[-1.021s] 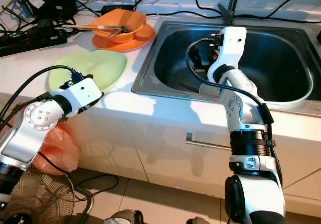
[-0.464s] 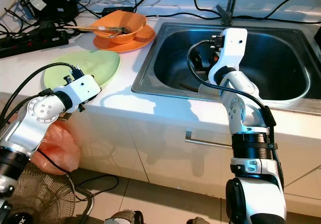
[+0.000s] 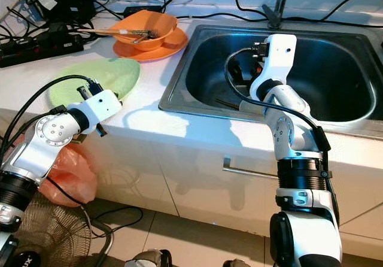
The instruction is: Kitchen organization
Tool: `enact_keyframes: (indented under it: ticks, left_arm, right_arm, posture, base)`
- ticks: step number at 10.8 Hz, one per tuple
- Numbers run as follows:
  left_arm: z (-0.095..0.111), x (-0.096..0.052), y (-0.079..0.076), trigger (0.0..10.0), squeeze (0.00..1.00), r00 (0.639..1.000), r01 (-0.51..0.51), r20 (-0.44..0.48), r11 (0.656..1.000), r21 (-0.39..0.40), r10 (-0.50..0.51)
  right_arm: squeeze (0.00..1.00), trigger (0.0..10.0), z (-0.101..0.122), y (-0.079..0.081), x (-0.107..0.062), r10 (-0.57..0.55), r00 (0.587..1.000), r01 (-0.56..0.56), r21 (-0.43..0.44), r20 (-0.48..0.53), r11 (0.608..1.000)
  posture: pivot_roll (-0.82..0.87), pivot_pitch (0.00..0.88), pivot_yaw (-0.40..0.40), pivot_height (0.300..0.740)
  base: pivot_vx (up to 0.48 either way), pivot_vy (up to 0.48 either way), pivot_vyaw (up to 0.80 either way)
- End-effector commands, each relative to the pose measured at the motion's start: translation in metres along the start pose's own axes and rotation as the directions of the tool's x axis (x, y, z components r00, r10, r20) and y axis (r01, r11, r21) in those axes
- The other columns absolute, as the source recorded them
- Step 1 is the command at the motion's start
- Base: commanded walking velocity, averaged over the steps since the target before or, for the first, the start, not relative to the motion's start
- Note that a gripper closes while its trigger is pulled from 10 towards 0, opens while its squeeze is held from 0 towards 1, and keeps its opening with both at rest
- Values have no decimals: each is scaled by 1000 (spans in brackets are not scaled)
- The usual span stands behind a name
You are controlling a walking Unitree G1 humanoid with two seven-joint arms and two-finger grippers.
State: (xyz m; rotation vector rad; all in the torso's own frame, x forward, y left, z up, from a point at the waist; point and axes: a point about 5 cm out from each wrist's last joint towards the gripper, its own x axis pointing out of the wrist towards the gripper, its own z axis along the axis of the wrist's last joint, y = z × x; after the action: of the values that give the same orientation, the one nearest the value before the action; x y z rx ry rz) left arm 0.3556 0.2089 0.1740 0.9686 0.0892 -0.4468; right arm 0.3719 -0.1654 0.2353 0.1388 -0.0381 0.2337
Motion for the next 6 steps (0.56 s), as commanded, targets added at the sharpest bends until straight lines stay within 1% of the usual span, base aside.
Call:
enact_keyframes:
  ticks: [1, 3, 6]
  left_arm:
    - [-21, -1, -19, 0, 0, 993, 83, -86, 996, -39, -86]
    - [-21, 0, -19, 0, 0, 994, 79, -78, 996, -39, -82]
    - [-11, 1, -20, 0, 0, 997, 73, -28, 997, -27, -74]
  right_arm:
    - [0, 10000, 1, -1, -2, 0, 1000, 0, 11, 3, 1000]
    - [0, 10000, 0, -2, -2, -3, 1000, 3, 8, 1, 1000]
    - [0, 10000, 0, -3, -1, -1, 1000, 1, 7, -4, 1000]
  posture:
    - [114, 115, 74, 740]
    - [113, 111, 72, 740]
    - [113, 109, 71, 740]
  base:
    - [0, 0, 0]
    - [0, 0, 0]
    - [0, 0, 0]
